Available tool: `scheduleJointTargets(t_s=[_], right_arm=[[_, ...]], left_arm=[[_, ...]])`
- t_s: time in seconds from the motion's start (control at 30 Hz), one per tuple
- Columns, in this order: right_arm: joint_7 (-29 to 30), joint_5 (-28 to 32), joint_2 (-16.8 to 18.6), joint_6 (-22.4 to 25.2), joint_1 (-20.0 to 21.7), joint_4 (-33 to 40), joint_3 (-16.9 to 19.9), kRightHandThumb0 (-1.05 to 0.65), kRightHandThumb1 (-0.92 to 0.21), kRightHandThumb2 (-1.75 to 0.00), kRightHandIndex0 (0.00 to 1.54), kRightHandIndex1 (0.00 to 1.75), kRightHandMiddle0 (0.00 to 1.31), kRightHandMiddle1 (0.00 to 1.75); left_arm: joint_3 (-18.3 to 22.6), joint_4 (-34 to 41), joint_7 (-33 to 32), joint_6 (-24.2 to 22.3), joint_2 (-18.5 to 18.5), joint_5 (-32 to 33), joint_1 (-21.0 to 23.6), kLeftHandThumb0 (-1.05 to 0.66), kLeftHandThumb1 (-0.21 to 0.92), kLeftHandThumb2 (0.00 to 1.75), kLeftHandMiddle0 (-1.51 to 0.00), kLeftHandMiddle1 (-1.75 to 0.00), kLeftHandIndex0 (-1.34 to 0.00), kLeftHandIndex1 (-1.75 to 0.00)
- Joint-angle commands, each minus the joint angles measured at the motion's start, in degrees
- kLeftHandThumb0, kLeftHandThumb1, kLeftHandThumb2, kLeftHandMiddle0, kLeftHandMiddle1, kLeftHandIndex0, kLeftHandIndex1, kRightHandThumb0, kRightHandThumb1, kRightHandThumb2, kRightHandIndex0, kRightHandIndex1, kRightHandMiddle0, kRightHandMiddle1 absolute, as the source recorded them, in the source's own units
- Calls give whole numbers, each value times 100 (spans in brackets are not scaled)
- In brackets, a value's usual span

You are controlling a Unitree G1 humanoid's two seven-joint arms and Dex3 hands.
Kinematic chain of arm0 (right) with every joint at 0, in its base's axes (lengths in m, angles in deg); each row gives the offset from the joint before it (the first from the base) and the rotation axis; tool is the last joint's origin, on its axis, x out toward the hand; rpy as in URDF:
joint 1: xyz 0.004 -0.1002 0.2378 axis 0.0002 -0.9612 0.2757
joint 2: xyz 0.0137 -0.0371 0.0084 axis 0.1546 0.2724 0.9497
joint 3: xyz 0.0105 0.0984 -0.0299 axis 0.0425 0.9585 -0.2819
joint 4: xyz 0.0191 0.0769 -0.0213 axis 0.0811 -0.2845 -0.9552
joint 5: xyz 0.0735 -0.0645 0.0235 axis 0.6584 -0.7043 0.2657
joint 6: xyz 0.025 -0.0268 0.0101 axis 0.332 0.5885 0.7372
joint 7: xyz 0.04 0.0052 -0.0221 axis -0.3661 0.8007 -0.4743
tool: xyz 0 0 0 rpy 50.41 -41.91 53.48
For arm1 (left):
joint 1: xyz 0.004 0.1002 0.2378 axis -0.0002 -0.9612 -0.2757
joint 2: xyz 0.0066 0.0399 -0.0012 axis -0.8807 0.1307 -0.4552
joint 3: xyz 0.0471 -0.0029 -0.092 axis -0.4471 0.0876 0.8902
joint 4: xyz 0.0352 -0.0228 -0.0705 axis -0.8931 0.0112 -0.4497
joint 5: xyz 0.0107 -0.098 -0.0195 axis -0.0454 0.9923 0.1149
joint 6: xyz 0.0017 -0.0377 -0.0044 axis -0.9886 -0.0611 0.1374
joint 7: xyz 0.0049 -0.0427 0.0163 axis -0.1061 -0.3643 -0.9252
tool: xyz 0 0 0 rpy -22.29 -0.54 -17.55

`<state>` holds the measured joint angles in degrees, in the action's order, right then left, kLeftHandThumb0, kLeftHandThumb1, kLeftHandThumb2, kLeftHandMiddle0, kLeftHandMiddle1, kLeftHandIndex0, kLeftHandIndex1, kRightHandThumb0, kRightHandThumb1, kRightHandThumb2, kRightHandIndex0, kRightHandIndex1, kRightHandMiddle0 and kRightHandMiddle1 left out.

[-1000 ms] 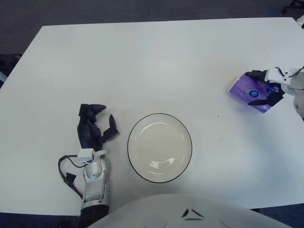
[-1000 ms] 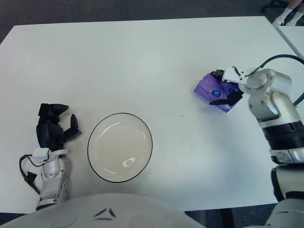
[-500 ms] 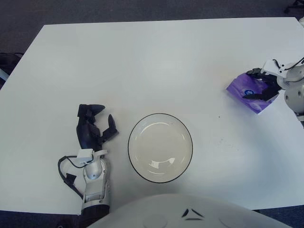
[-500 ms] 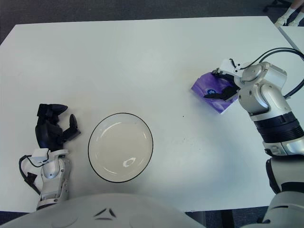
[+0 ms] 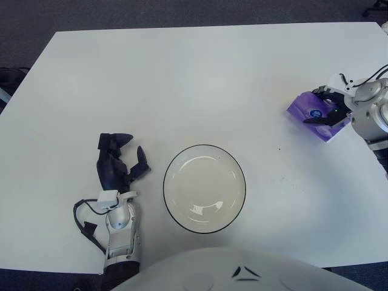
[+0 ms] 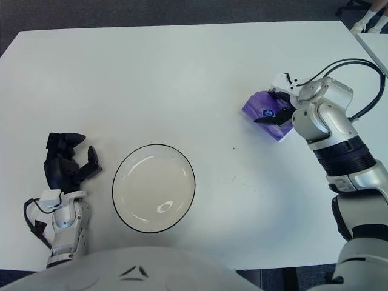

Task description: Put the tissue paper into the plate.

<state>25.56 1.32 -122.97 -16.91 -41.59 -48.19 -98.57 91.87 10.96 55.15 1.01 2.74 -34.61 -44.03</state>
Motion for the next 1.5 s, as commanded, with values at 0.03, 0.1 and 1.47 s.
scheduleJointTargets(t_s=[0.03, 0.1, 1.47], right_arm=[[-37, 170, 209, -50, -245, -320, -165, -72, -37, -79, 0, 0, 0, 0], [-14, 221, 252, -53, -275, -417, -154, -74, -37, -78, 0, 0, 0, 0], [2093, 1085, 1560, -809, -1274, -2204, 1395, 20, -34, -120, 37, 159, 0, 104]], left_arm=[[35, -640, -13, -89, 103, -23, -491, -1, 32, 129, -64, -162, -42, -175], [43, -605, -9, -92, 109, -10, -516, -1, 31, 129, -64, -162, -42, -175], [173, -243, -47, -392, 129, 38, -714, -1, 31, 130, -65, -162, -43, -175]])
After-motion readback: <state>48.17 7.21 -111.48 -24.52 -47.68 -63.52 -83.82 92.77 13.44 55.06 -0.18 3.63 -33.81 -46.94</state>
